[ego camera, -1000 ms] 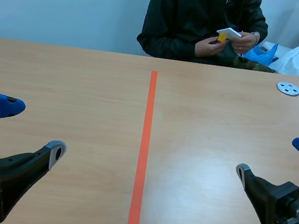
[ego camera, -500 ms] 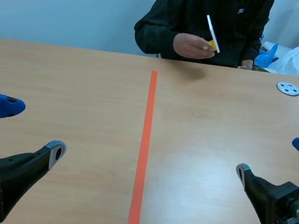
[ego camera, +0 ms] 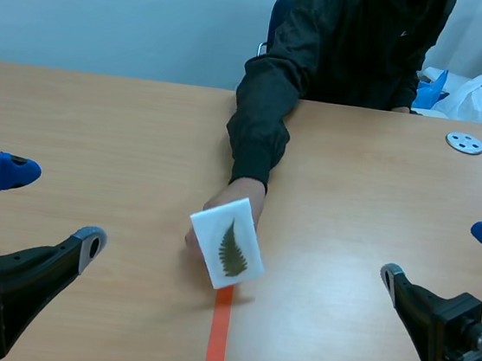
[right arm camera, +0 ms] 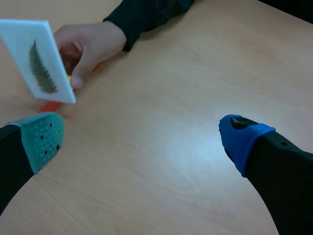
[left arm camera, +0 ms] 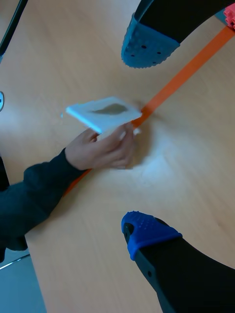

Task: Sort the leaf by its shape. The table is split by an orange tape line. A compound leaf with several leaflets goes to the left side, a simple leaf with one blade goes to the right side. Return to the home posture when a red brick is placed on the table.

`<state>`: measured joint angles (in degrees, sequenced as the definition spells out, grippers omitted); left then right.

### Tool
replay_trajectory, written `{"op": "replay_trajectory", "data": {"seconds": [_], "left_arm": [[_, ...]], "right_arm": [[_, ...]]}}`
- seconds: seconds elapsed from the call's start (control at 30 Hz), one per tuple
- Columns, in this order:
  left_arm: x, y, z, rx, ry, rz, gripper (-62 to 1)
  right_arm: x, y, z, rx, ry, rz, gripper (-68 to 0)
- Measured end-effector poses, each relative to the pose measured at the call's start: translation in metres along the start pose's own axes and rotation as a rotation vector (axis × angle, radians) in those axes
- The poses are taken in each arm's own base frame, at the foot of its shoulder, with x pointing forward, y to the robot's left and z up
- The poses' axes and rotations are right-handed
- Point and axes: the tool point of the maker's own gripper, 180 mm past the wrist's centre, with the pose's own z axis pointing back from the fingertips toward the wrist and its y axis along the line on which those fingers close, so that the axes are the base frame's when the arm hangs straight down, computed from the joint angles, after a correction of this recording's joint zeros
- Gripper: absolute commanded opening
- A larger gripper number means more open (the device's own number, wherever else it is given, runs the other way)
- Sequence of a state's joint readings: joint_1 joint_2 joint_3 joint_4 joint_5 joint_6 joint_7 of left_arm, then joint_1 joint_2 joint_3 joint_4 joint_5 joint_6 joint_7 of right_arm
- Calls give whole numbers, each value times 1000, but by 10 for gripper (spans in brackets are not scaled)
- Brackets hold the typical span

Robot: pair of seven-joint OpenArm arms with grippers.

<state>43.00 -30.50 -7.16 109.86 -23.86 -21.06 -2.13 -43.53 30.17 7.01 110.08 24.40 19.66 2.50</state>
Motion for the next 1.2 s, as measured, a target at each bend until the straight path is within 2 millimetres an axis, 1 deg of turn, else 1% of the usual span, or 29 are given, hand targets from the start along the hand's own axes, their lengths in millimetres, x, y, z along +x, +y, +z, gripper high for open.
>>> {"op": "replay_trajectory", "data": {"seconds": [0.6,0.73,0.93,1.1,1.2], "left_arm": [[0,0,0,0,0,0,14],[0,0,0,0,0,0,14],[0,0,0,0,0,0,14],[0,0,0,0,0,0,14],[0,0,0,0,0,0,14]], "right_arm": [[0,0,0,0,0,0,4],[-3,0,0,2,15,0,4],[-1,13,-3,78,19,8,4],[9,26,-16,133,-18,6,4],[3,35,-27,172,-17,-12,4]]}}
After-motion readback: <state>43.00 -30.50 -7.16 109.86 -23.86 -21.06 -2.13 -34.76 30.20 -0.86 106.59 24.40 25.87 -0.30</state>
